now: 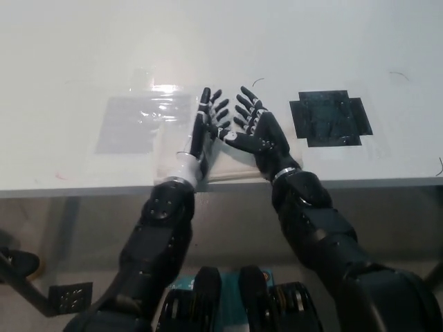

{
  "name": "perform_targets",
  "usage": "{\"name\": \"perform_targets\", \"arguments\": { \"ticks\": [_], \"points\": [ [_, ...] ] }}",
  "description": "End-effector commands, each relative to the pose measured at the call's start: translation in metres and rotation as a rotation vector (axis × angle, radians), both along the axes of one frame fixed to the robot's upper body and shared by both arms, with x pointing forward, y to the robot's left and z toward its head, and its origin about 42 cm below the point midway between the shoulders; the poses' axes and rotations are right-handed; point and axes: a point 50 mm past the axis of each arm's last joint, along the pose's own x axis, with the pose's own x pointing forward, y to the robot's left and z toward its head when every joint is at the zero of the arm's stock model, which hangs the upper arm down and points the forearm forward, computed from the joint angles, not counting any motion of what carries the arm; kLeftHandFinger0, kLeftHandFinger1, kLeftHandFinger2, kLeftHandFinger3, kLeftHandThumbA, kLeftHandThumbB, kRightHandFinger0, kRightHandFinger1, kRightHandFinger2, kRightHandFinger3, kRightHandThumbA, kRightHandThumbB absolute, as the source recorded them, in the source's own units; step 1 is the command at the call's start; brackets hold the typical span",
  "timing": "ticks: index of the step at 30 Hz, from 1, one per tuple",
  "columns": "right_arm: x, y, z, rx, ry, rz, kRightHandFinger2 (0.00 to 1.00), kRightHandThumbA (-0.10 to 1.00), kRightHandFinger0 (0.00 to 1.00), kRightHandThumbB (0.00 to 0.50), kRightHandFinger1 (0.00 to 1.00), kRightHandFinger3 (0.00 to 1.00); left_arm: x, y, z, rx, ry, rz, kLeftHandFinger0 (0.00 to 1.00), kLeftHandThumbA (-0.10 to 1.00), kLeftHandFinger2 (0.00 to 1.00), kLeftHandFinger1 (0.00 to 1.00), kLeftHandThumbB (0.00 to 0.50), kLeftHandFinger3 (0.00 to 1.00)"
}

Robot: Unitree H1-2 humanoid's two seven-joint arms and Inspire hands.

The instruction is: A stack of napkins is kept in the middle of the table close to the robot and the robot places both its hands sideways on the stack. Then it moves its hands away from each other while pressing down on the napkins to make them smooth

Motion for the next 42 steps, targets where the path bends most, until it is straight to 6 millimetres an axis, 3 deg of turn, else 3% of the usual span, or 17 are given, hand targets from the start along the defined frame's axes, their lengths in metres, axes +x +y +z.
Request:
{"name": "perform_targets", "arguments": {
  "ticks": [1, 8, 11, 17, 20, 23, 26, 28, 30, 31, 33, 34, 37, 39, 40, 41, 42],
  "points": [
    [0.003, -0.054, -0.017, -0.022, 0.065, -0.129, 1.0, 1.0, 1.0, 0.241, 1.0, 1.0, 0.008, 0.05, 0.002, 0.077, 0.031, 0.057, 1.0, 1.0, 1.0, 1.0, 0.344, 1.0],
    [0.011, -0.092, -0.008, -0.001, 0.02, -0.173, 1.0, 1.0, 1.0, 0.226, 1.0, 1.0, 0.022, 0.073, 0.031, 0.102, -0.023, 0.066, 1.0, 1.0, 1.0, 1.0, 0.352, 1.0],
    [0.012, -0.106, -0.007, -0.04, 0.013, -0.182, 1.0, 1.0, 1.0, 0.242, 1.0, 1.0, 0.026, 0.086, 0.041, 0.14, -0.043, 0.083, 1.0, 1.0, 1.0, 1.0, 0.344, 1.0],
    [0.018, -0.125, 0.002, -0.035, -0.004, -0.207, 1.0, 1.0, 1.0, 0.271, 1.0, 1.0, 0.032, 0.102, 0.053, 0.199, -0.057, 0.099, 1.0, 1.0, 1.0, 1.0, 0.35, 1.0],
    [0.021, -0.131, 0.009, -0.045, -0.027, -0.212, 1.0, 1.0, 1.0, 0.256, 1.0, 1.0, 0.034, 0.113, 0.059, 0.191, -0.057, 0.108, 1.0, 1.0, 1.0, 1.0, 0.369, 1.0],
    [0.022, -0.134, 0.014, -0.035, -0.052, -0.211, 1.0, 1.0, 1.0, 0.248, 1.0, 1.0, 0.036, 0.121, 0.063, 0.193, -0.065, 0.112, 1.0, 1.0, 1.0, 1.0, 0.348, 1.0],
    [0.025, -0.136, 0.023, -0.027, -0.092, -0.211, 1.0, 1.0, 1.0, 0.255, 1.0, 1.0, 0.039, 0.13, 0.079, 0.21, -0.115, 0.126, 1.0, 1.0, 1.0, 1.0, 0.292, 1.0],
    [0.028, -0.138, 0.037, -0.035, -0.18, -0.208, 1.0, 1.0, 1.0, 0.245, 1.0, 1.0, 0.04, 0.136, 0.102, 0.246, -0.182, 0.123, 1.0, 1.0, 1.0, 1.0, 0.323, 1.0],
    [0.028, -0.141, 0.044, -0.041, -0.223, -0.211, 1.0, 1.0, 1.0, 0.248, 1.0, 1.0, 0.039, 0.138, 0.111, 0.264, -0.205, 0.111, 1.0, 1.0, 1.0, 1.0, 0.341, 1.0],
    [0.028, -0.142, 0.052, -0.05, -0.267, -0.208, 1.0, 1.0, 1.0, 0.216, 1.0, 1.0, 0.037, 0.138, 0.12, 0.276, -0.24, 0.102, 1.0, 1.0, 1.0, 1.0, 0.341, 1.0],
    [0.024, -0.144, 0.069, -0.046, -0.353, -0.201, 1.0, 1.0, 1.0, 0.221, 1.0, 1.0, 0.029, 0.138, 0.14, 0.291, -0.299, 0.082, 1.0, 1.0, 1.0, 1.0, 0.35, 1.0],
    [0.016, -0.146, 0.091, -0.042, -0.43, -0.198, 1.0, 1.0, 1.0, 0.226, 1.0, 1.0, 0.013, 0.135, 0.159, 0.305, -0.364, 0.07, 1.0, 1.0, 1.0, 1.0, 0.348, 1.0],
    [-0.009, -0.145, 0.126, -0.054, -0.565, -0.187, 1.0, 1.0, 1.0, 0.246, 1.0, 1.0, -0.013, 0.131, 0.178, 0.285, -0.477, 0.04, 1.0, 1.0, 1.0, 1.0, 0.293, 1.0],
    [-0.04, -0.143, 0.157, -0.044, -0.699, -0.189, 1.0, 1.0, 1.0, 0.228, 1.0, 1.0, -0.046, 0.125, 0.192, 0.27, -0.591, 0.011, 1.0, 1.0, 1.0, 1.0, 0.247, 1.0],
    [-0.048, -0.143, 0.163, -0.054, -0.73, -0.188, 1.0, 1.0, 1.0, 0.281, 1.0, 1.0, -0.057, 0.122, 0.195, 0.281, -0.617, 0.005, 1.0, 1.0, 1.0, 1.0, 0.318, 1.0],
    [-0.066, -0.144, 0.173, -0.073, -0.788, -0.193, 1.0, 1.0, 1.0, 0.252, 1.0, 1.0, -0.078, 0.117, 0.2, 0.305, -0.668, -0.005, 1.0, 1.0, 1.0, 1.0, 0.278, 1.0],
    [-0.09, -0.146, 0.183, -0.088, -0.863, -0.191, 1.0, 1.0, 1.0, 0.254, 1.0, 1.0, -0.103, 0.11, 0.201, 0.32, -0.73, -0.02, 1.0, 1.0, 1.0, 1.0, 0.289, 1.0]
  ]
}}
